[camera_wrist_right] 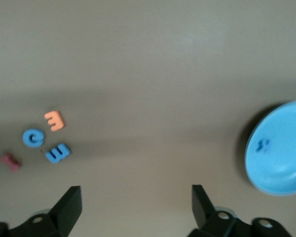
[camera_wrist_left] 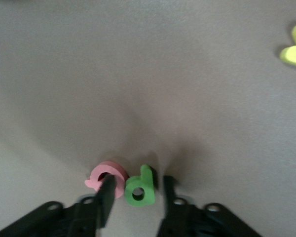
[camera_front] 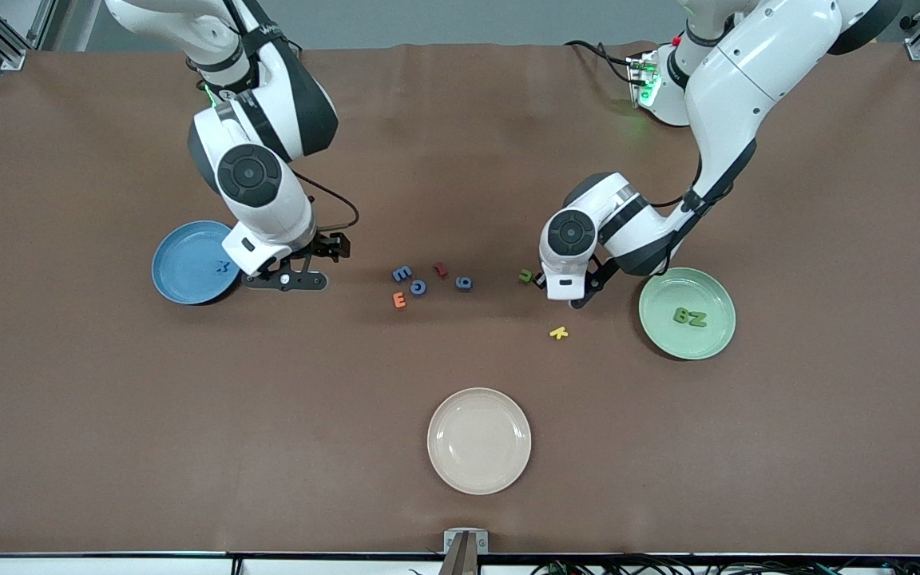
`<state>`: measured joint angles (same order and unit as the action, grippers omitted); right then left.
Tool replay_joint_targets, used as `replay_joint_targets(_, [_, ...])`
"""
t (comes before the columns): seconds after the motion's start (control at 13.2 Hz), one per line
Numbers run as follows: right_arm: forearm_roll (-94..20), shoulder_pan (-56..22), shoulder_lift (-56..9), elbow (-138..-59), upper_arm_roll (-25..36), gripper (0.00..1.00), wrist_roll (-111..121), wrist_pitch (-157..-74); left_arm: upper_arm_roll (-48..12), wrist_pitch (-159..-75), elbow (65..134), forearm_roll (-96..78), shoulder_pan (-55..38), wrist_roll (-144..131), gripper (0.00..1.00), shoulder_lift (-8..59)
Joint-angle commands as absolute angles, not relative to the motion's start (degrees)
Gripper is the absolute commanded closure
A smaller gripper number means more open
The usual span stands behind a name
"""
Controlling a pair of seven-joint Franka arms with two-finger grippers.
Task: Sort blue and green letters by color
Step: 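Move the left gripper to the green d while the right gripper returns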
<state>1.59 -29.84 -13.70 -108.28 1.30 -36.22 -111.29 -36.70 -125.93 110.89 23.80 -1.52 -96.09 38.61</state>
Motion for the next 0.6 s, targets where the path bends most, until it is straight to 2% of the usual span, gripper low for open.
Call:
replay_joint_targets(0.0, [2.11, -34.17, -17.13, -107.14, 1.05, 0.0, -54.77, -112.05, -36.47, -125.6, 110.21, 25.22, -2.2, -97.21, 0.82, 39.46])
replay_joint_targets(0.15, [2.11, -36.55, -20.64, -107.31, 1.05, 0.0, -66.14, -116.96, -36.47, -125.6, 110.21, 25.22, -2.81, -97.21, 0.98, 39.46])
replay_joint_targets(0.23, [2.11, -37.35, -21.87, -107.84, 1.05, 0.0, -69.31, -118.98, -36.47, -125.51, 110.04, 25.22, -2.81, -97.03, 1.0, 39.11])
replay_joint_targets(0.3, [2.02, -37.88, -22.58, -108.97, 1.05, 0.05, -72.22, -121.88, -36.56, -125.07, 108.82, 25.22, -2.64, -96.68, 1.0, 38.76])
replay_joint_targets(0.45, [2.02, -38.84, -23.81, -112.14, 1.05, 0.23, -79.42, -128.03, -36.65, -121.93, 105.23, 25.22, -2.46, -96.51, 1.0, 36.92])
replay_joint_targets(0.53, [2.02, -39.28, -24.69, -112.67, 1.05, 0.24, -82.93, -129.62, -36.82, -119.56, 103.03, 25.31, -1.94, -96.16, 1.0, 36.39])
